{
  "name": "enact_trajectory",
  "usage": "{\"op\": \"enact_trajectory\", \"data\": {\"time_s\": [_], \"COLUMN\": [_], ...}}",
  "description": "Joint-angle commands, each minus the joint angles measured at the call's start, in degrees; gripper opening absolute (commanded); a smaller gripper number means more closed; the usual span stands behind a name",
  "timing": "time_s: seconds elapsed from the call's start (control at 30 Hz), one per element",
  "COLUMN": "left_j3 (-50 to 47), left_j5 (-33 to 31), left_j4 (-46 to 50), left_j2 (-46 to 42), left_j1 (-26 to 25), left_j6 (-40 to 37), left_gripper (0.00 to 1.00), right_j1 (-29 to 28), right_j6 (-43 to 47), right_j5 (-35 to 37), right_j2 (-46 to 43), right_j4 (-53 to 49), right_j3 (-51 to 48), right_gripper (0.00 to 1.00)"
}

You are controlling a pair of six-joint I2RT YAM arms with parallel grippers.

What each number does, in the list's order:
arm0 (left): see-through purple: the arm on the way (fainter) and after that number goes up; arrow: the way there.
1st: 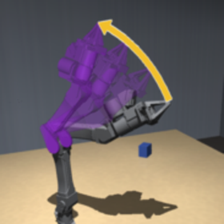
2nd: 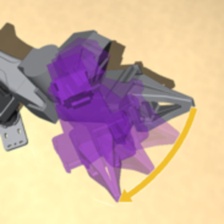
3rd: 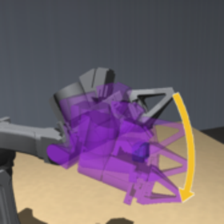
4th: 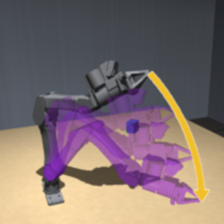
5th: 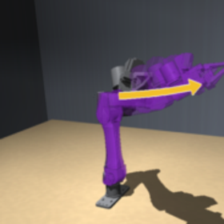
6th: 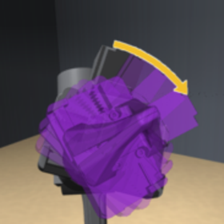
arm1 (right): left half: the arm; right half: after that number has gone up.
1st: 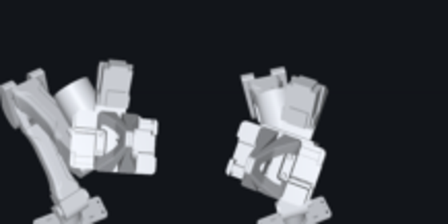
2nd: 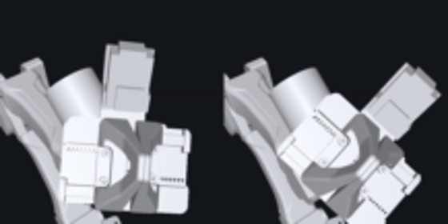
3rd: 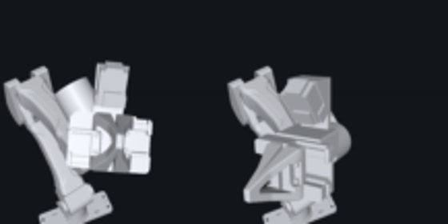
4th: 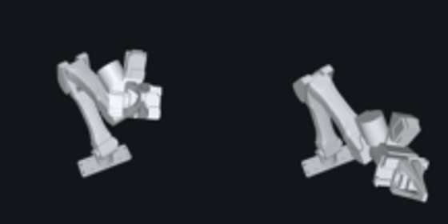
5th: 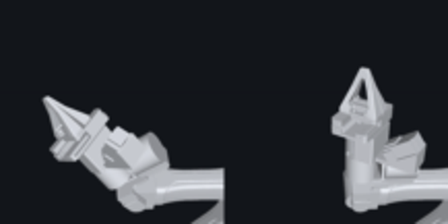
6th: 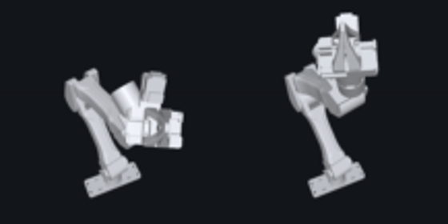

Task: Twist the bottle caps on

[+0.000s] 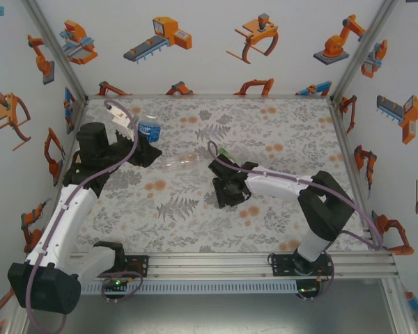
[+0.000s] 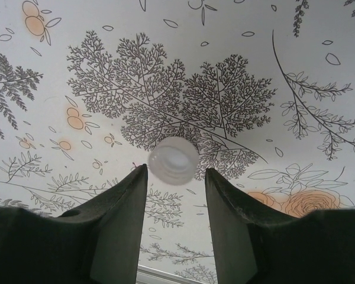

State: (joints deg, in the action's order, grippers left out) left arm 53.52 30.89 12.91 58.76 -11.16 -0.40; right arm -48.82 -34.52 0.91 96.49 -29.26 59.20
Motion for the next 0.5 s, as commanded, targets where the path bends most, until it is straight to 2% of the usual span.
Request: {"op": "enact_trajectory", "data": {"time_s": [0.0,0.47], "left_j3": [0.2,0.4], "left_j5": [0.8,1.0], "left_j4": [-0.1,-0.2], "left_j2": [0.1,0.6], "left_j1": [0.4,0.3], "left_j6": [0.4,0.4], "left_gripper": [0.03,0.03], "right_j1": [0.0,0.0], "right_j6": [-0.4,0.2], "right_j5": [0.1,1.9], "right_j2": [1.1,-1.5], "right_j4": [-0.1,-2.8], "right_j3": [0.3,2.5], "right_gripper": [0.43,0.43]}}
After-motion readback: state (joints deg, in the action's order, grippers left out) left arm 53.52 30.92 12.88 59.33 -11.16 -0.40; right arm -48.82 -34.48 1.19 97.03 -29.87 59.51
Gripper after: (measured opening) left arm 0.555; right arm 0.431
